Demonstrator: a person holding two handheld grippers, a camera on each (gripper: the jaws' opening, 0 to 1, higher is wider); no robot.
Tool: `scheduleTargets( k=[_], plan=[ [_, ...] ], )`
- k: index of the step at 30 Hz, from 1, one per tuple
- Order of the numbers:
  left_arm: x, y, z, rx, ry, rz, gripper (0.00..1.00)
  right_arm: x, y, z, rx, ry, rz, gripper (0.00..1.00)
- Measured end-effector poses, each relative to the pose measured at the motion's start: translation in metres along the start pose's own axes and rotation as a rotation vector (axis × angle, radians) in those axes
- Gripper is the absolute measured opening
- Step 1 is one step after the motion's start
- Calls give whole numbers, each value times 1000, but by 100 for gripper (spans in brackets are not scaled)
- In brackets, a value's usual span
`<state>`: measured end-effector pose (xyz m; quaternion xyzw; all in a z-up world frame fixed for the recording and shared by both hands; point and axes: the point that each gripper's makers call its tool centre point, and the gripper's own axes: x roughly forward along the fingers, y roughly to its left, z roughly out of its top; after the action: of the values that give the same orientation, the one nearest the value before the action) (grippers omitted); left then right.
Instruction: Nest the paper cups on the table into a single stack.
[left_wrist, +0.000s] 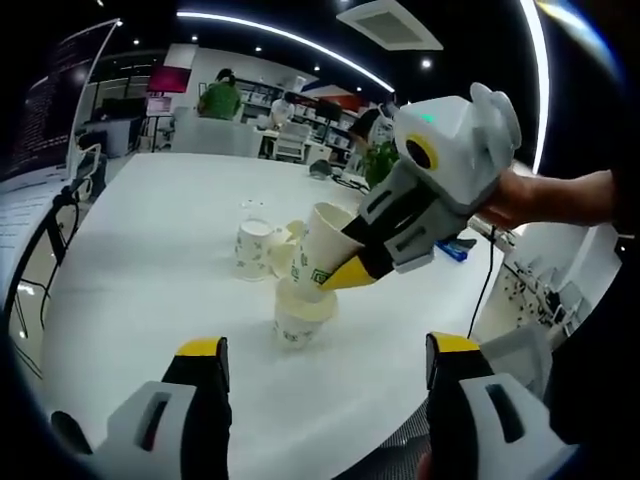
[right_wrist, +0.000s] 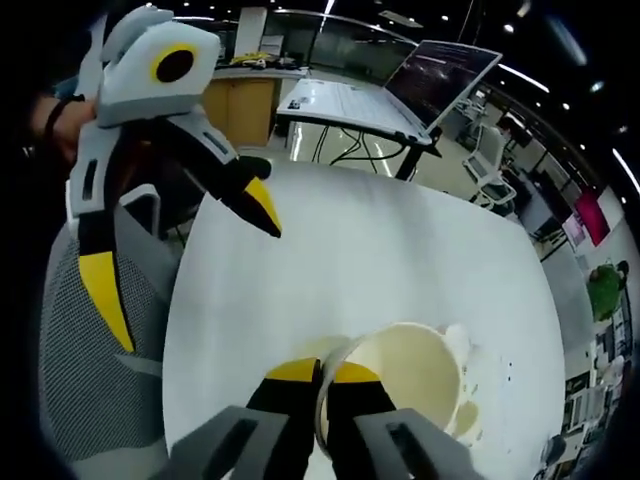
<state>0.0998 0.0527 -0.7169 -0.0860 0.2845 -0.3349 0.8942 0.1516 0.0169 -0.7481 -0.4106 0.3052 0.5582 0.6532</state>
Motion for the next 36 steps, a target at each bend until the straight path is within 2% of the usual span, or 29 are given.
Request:
scheduleTargets(
  k=[18,36],
  plan=[
    [-3,4,-1,-6,1,7,78,27,6,-13,17,33,35,0],
    [-2,3,0,-9,4,3,78,30,7,-17,23,49,39,1]
  ],
)
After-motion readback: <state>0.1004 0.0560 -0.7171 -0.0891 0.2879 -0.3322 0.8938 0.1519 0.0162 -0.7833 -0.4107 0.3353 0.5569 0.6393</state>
